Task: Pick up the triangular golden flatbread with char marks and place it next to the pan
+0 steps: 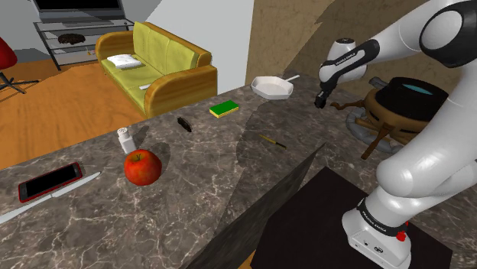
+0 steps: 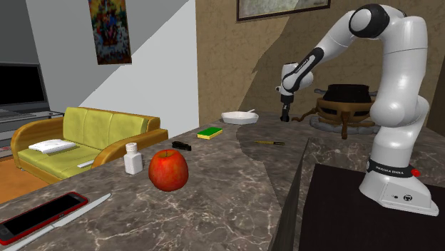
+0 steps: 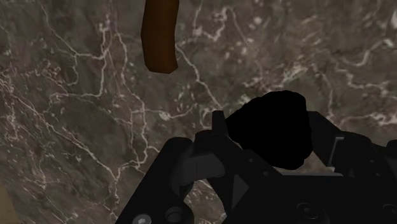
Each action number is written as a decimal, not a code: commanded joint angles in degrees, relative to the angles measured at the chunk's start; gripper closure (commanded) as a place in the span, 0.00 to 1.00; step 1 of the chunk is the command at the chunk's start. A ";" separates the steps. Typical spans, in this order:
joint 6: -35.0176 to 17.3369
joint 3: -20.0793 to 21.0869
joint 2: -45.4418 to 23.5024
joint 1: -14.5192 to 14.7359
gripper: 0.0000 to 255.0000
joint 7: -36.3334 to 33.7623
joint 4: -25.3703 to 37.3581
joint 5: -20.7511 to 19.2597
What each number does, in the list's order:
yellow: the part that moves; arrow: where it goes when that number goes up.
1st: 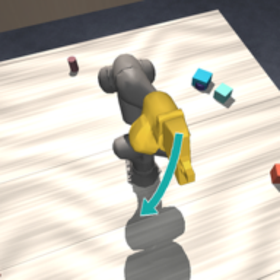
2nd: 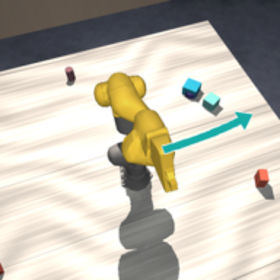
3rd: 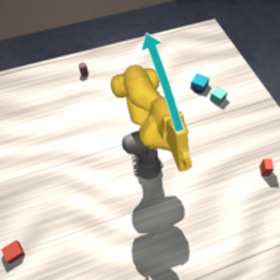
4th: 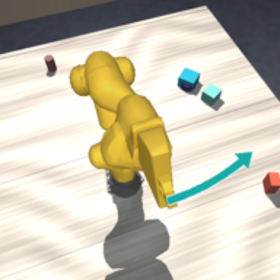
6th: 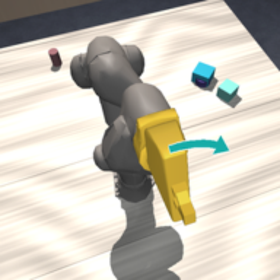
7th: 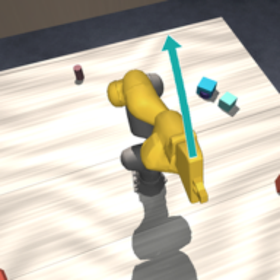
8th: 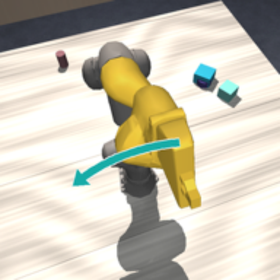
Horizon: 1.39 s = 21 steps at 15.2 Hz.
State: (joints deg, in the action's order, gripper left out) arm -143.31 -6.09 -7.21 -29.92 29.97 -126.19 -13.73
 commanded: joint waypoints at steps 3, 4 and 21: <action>-0.53 0.00 -0.39 0.03 1.00 -0.19 -0.11 -0.11; -0.53 0.00 -0.39 0.03 1.00 -0.19 -0.11 -0.11; 5.90 0.57 5.20 0.68 0.00 0.17 0.63 0.47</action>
State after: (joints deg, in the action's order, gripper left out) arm -137.56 -5.54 -2.07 -29.26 30.14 -125.62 -13.27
